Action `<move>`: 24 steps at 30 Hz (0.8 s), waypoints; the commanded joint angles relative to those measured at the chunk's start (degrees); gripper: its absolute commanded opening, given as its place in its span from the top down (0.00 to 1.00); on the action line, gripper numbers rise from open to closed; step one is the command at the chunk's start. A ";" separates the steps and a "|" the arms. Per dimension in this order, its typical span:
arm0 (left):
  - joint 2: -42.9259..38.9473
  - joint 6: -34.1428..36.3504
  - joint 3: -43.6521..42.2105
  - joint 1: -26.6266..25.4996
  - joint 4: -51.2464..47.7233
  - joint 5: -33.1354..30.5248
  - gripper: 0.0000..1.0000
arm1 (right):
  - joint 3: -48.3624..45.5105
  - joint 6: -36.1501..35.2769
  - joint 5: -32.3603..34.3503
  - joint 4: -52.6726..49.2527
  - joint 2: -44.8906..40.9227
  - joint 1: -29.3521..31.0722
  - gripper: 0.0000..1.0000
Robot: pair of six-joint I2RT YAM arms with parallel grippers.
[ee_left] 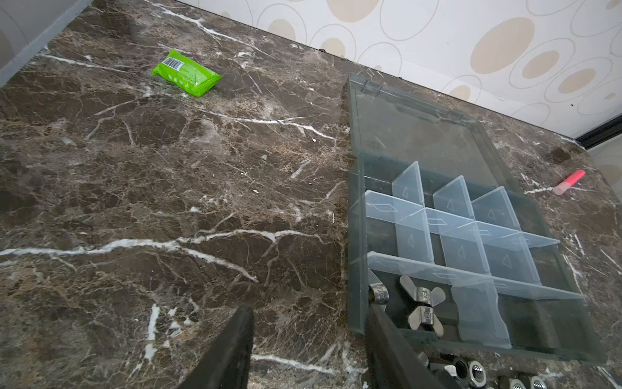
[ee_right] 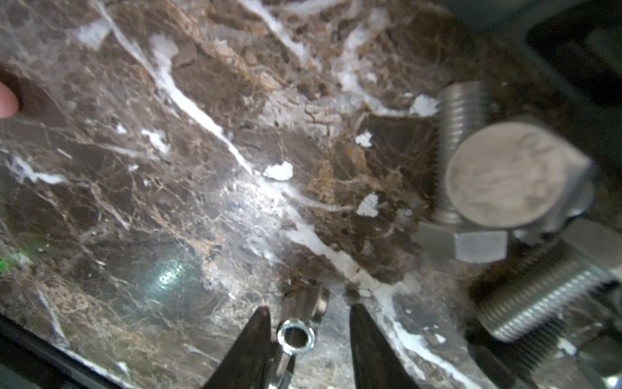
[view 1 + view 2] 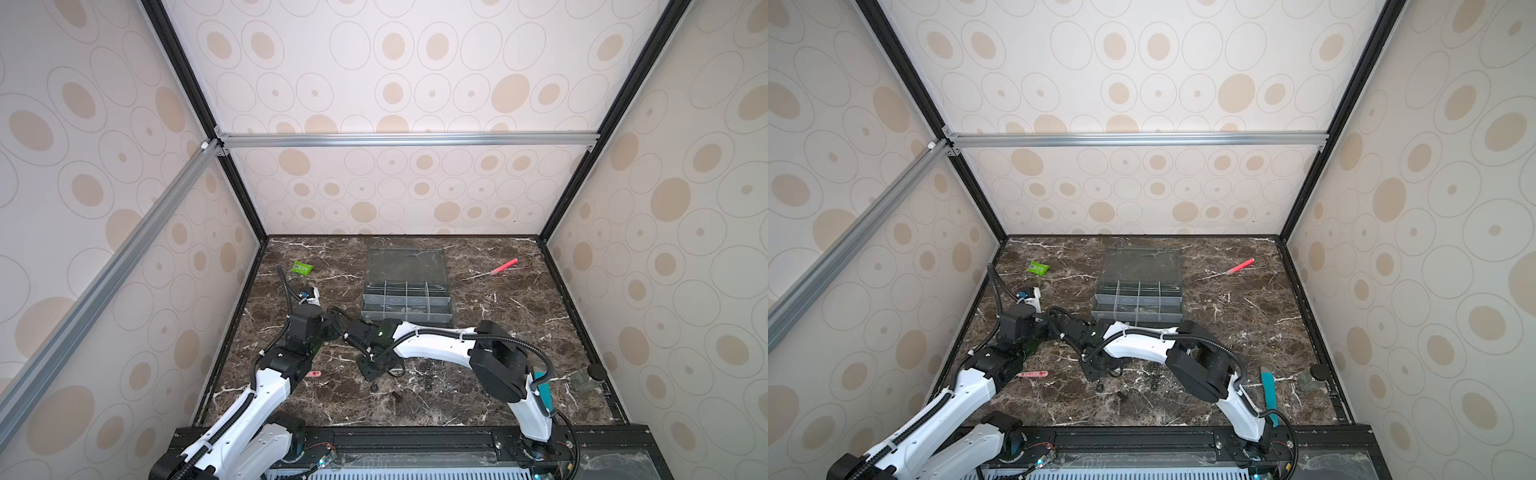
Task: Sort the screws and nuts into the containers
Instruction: 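Close the right gripper on the small silver wing nut, then carry the small wing nut over the organizer and release it into the compartment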
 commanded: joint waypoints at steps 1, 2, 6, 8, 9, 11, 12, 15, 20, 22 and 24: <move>-0.73 -0.82 0.19 0.62 -0.26 -0.13 0.46 | 1.05 -0.09 0.54 -1.84 1.56 0.71 0.64; -0.76 -0.79 0.18 0.75 -0.31 -0.13 0.47 | 1.17 -0.16 0.47 -1.83 1.65 0.72 0.65; -1.09 -0.75 0.19 0.79 -0.34 -0.21 0.47 | 1.47 -0.23 0.44 -2.05 2.22 0.74 0.70; -1.09 -0.70 0.19 0.87 -0.34 -0.25 0.46 | 1.60 -0.13 0.53 -2.27 2.36 0.84 0.73; -1.10 -0.70 0.15 0.88 -0.46 -0.23 0.46 | 1.60 -0.07 0.70 -2.44 2.36 0.84 0.75; -1.18 -0.70 0.08 0.92 -0.35 -0.15 0.46 | 1.42 0.15 0.97 -2.41 2.14 0.87 0.77; -1.11 -0.70 0.10 0.97 -0.35 -0.13 0.46 | 1.08 0.23 1.14 -2.24 1.78 0.79 0.79; -1.23 -0.76 0.10 1.06 -0.42 -0.04 0.46 | -0.74 0.46 1.32 -0.96 0.08 0.71 0.82; -1.63 -0.70 0.10 1.14 -0.51 0.04 0.46 | -4.86 1.87 1.66 1.69 -4.31 -0.99 0.83; -1.64 -0.70 0.02 1.24 -0.53 0.22 0.46 | -5.67 1.46 1.75 2.43 -6.26 -1.78 0.83; -1.64 -0.76 -0.09 1.24 -0.42 0.39 0.46 | -5.49 0.04 2.51 2.39 -8.00 -2.58 0.83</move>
